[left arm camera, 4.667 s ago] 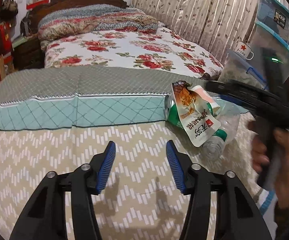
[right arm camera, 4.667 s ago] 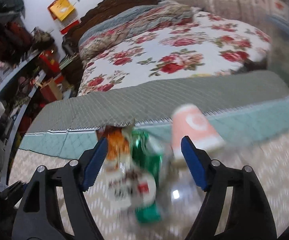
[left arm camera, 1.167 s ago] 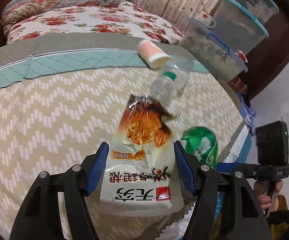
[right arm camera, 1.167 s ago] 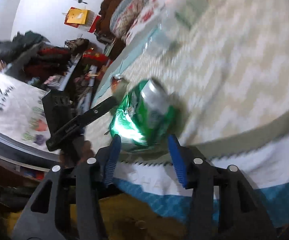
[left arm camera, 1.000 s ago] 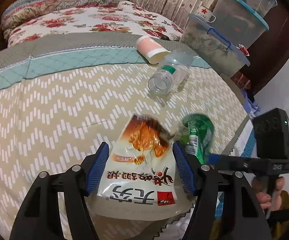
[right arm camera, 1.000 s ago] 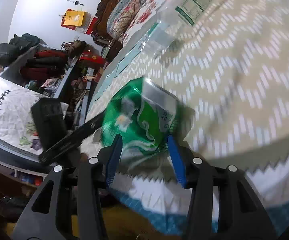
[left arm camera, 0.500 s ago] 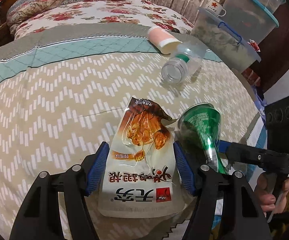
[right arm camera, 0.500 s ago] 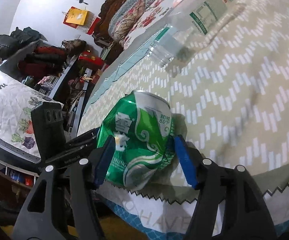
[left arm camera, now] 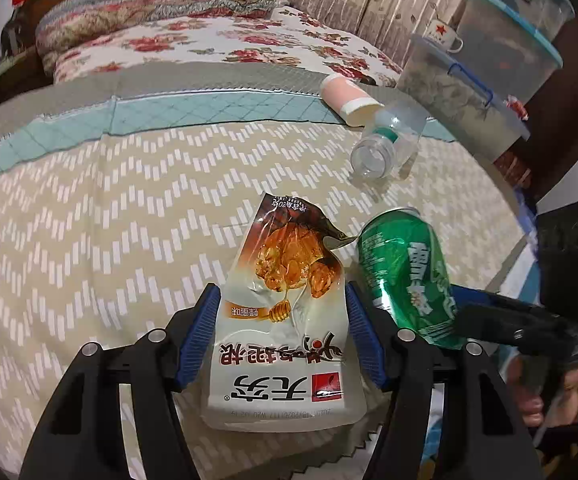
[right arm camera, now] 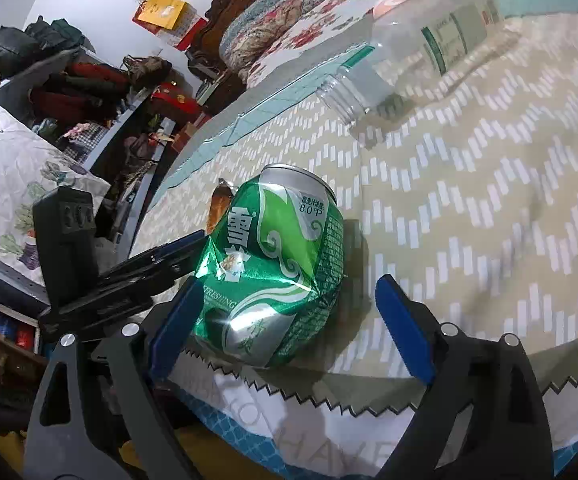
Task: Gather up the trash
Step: 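Carry the snack bag and can to the wastebasket and open both tools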
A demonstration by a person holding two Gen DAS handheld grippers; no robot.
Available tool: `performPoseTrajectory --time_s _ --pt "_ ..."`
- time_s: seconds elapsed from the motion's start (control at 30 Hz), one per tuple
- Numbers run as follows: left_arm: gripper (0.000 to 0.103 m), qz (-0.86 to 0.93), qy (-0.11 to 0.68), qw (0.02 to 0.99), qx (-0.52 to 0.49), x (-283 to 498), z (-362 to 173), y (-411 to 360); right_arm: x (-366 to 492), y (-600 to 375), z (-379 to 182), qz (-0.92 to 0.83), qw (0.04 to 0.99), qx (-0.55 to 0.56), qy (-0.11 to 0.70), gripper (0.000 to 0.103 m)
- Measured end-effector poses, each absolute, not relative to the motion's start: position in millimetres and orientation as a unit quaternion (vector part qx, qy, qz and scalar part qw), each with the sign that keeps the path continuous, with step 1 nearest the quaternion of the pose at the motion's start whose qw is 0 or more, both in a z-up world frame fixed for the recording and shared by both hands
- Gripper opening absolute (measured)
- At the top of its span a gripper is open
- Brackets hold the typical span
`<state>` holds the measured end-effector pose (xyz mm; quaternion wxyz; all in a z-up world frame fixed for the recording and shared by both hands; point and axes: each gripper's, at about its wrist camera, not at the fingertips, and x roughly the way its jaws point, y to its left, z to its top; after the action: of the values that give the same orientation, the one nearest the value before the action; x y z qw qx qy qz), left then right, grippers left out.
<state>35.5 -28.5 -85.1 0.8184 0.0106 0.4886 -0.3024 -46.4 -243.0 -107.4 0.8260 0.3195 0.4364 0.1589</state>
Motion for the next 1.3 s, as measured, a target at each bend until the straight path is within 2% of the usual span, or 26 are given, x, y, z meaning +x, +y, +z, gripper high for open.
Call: performPoseTrajectory --time_s 0.17,0.27,0.3,0.33,0.43,0.63,0.73,0.87,1.17,1.3 --pt "0.060 -0.292 0.489 0.822 0.001 37.1 -85.0 -14.5 -34.3 -226.5 -107.0 0.184 0.815 0.320 0.446 0.085" --pt "0.060 -0.283 0.493 0.823 0.004 37.3 -88.5 -10.4 -25.1 -219.7 -111.6 0.200 0.805 0.328 0.453 0.063" --pt "0.060 -0.282 0.494 0.822 0.004 37.3 -90.3 -10.1 -21.9 -218.6 -115.9 0.206 0.798 0.335 0.458 0.051" --pt "0.060 -0.280 0.497 0.821 0.004 37.9 -92.4 -10.3 -16.9 -217.5 -120.6 0.220 0.784 0.355 0.459 0.045" --pt "0.060 -0.283 0.498 0.820 -0.001 37.2 -91.6 -9.0 -13.1 -217.7 -121.6 0.228 0.773 0.381 0.454 0.036" --pt "0.060 -0.307 0.490 0.816 -0.011 40.9 -74.4 -17.8 -30.1 -246.2 -101.8 0.208 0.798 0.386 0.415 0.032" --pt "0.060 -0.336 0.489 0.805 -0.004 39.6 -62.5 -43.3 -46.1 -280.0 -99.1 0.181 0.806 0.406 0.392 0.023" --pt "0.060 -0.385 0.478 0.789 0.026 33.5 -42.2 -98.3 -73.3 -333.3 -94.4 0.129 0.824 0.420 0.358 0.023" --pt "0.060 -0.498 0.468 0.723 0.102 28.7 -11.0 -295.7 -142.6 -472.7 -70.1 -0.013 0.870 0.407 0.276 0.023" --pt "0.060 -0.546 0.468 0.684 0.126 24.3 -5.5 -425.1 -175.2 -560.9 -57.5 -0.102 0.876 0.401 0.246 0.023"
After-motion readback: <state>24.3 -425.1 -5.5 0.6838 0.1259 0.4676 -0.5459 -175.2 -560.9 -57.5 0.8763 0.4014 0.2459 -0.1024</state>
